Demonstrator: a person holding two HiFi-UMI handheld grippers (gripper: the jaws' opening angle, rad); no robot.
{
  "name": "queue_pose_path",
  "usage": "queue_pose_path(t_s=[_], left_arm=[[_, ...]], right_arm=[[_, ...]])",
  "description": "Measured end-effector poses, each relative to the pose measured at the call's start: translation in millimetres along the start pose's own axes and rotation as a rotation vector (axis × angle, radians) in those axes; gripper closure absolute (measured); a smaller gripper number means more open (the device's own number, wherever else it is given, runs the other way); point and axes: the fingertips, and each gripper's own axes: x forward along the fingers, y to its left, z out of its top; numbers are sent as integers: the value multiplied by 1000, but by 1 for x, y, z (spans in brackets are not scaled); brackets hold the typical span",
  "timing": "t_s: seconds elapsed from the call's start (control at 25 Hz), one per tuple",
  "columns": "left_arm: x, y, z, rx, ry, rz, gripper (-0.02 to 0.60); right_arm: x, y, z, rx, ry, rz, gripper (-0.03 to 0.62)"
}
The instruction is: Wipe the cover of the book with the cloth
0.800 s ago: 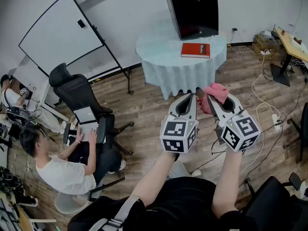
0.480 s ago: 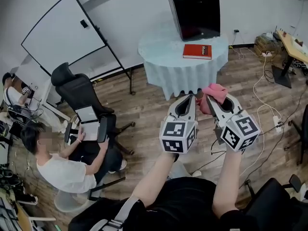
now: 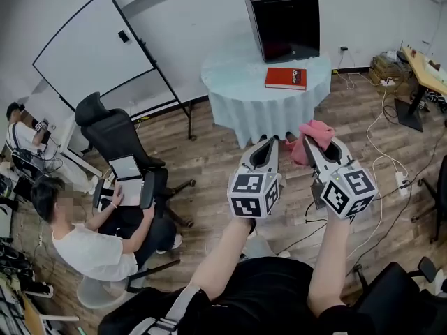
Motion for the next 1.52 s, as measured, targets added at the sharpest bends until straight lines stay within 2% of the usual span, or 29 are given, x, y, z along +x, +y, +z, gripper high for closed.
queue_pose_path(t_s=[0.2,0.32,0.4,0.52,0.6,0.76,0.84,0.96,1.04,1.2,1.36,1.52], left_arm=[[11,-5,5,-10,2,-4,568],[9,-15,-2,1,9,-26,568],[8,0,-7,12,19,12,568],[15,45,-12,-12,55,99,568],[28,60,-17,-41,80,113,568],[69,43,-24,-37,107,22,568],[89,35,-29,-33,122,-23,568],[119,43,-39,-37,149,-49,568],[139,58,-44,-41,166,-45,568],[179,111,-37,-41,178,-16,568],[226,154,-24,-37,200,-20,568],[261,199,-12,-64,215,-9,568]], right_arm=[[-7,-31,14,35,-32,-39,505],[-23,-61,15,122,-96,-71,505],[-23,-79,7,167,-110,-95,505],[8,-88,-11,88,-18,-137,505],[29,-80,-15,35,29,-114,503],[59,-67,-24,39,52,-23,503],[73,-75,-35,31,86,-23,503],[90,-107,-44,79,86,-65,503],[101,-134,-50,109,78,-117,503],[145,-167,-50,91,95,-210,503],[215,-170,-34,84,59,-166,503],[276,-156,-59,89,154,-107,503]])
